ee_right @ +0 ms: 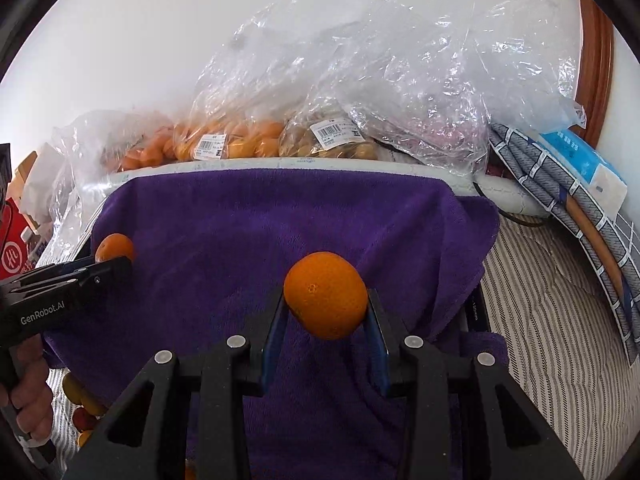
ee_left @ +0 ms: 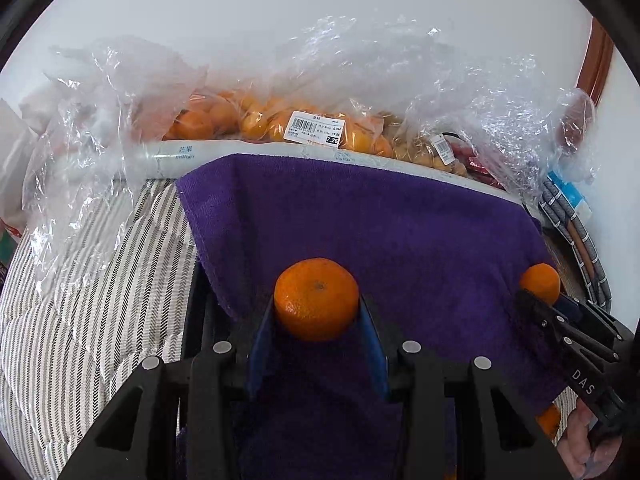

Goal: Organize fruits
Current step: 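Carry the held fruits onto the purple towel with both grippers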

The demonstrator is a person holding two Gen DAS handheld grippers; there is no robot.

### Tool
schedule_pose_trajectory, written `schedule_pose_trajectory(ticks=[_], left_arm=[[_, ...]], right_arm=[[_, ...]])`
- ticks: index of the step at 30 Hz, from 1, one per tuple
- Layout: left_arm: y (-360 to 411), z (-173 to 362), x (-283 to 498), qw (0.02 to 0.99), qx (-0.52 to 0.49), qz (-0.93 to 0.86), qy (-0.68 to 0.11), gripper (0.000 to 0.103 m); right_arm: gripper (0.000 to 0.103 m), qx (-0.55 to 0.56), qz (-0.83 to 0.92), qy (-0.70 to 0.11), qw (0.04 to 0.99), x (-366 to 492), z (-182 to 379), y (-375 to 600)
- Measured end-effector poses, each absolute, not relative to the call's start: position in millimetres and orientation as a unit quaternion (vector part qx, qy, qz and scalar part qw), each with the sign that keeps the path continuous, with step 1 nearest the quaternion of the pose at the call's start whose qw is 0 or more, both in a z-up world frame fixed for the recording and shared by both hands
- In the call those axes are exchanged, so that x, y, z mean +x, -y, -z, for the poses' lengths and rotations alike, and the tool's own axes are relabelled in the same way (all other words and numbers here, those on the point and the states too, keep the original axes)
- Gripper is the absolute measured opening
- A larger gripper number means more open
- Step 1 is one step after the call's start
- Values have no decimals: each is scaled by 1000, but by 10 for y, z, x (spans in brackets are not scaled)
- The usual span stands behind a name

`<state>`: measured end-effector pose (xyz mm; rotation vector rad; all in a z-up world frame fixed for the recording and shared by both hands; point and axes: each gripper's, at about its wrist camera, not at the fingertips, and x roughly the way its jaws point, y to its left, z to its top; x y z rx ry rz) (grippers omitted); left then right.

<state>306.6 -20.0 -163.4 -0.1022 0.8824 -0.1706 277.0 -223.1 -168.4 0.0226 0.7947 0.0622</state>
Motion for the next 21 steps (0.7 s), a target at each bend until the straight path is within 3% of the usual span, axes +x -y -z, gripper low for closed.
schedule_pose_trajectory(ticks=[10, 12, 17, 21], left_arm=[[219, 1648, 3068, 899, -37, 78, -430, 40], [230, 1653, 3067, 899, -33, 76, -430, 40], [231, 1637, 3060, 898, -37, 78, -431, 40], [221, 1574, 3012, 904, -42, 79, -417, 52]], right_arm=[[39, 1, -37, -387, 921, 2774, 1685, 2211], [42, 0, -35, -384, 923, 2771, 1665, 2215], [67, 9, -32, -368, 929, 2700, 1592, 2252], [72, 13, -31, -357, 934, 2659, 1551, 2265]])
